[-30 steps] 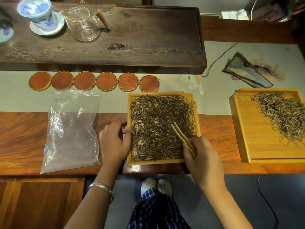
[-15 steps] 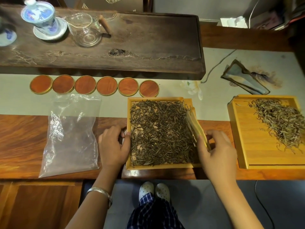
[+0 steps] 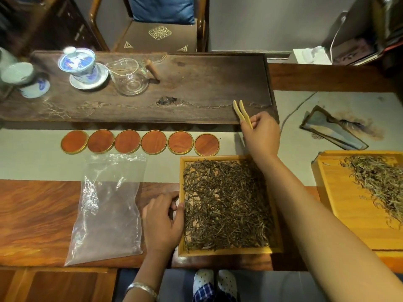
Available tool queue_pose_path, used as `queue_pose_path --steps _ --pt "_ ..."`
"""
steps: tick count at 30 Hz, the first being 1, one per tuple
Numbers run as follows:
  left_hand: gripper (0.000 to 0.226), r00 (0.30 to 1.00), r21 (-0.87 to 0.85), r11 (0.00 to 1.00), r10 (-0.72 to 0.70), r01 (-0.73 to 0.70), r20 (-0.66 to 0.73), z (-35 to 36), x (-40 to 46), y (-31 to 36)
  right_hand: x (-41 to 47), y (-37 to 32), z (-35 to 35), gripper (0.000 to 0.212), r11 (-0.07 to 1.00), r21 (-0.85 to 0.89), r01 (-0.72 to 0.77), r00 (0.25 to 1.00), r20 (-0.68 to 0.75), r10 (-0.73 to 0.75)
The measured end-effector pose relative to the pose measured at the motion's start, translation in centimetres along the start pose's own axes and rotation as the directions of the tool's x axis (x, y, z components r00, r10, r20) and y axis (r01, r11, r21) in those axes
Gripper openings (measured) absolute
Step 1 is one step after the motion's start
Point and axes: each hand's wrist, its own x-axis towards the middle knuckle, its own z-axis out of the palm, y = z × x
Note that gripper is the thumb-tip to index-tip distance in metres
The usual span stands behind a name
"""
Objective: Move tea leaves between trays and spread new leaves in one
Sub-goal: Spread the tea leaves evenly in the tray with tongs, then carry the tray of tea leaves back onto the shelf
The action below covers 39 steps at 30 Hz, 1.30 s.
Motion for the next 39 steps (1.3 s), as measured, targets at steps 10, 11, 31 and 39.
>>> queue_pose_path --steps 10,11,31,39 --pt "0.003 1.000 0.000 1.000 -0.018 0.018 0.007 0.2 -0.1 -0.1 1.8 -0.2 2.6 0.026 0.992 -0.122 -0.041 0.999 -0.025 0.038" --pt "0.002 1.000 0.001 1.000 -0.017 0.017 0.008 0.2 -0.1 -0.2 2.0 -0.3 2.5 0.026 0.990 -0.134 -0.037 0.999 -0.028 0.033" --pt "0.024 0.998 0.041 0.998 -0.046 0.045 0.033 0.1 -0.1 -0.2 -14.7 10.6 -9.2 0.024 0.999 -0.001 -0.037 0.994 0.102 0.037" --pt "0.050 0.996 0.073 0.996 -0.063 0.058 0.068 0.2 -0.2 -0.1 -17.3 10.9 -7.0 0.023 0.991 -0.127 0.036 0.966 0.260 -0.002"
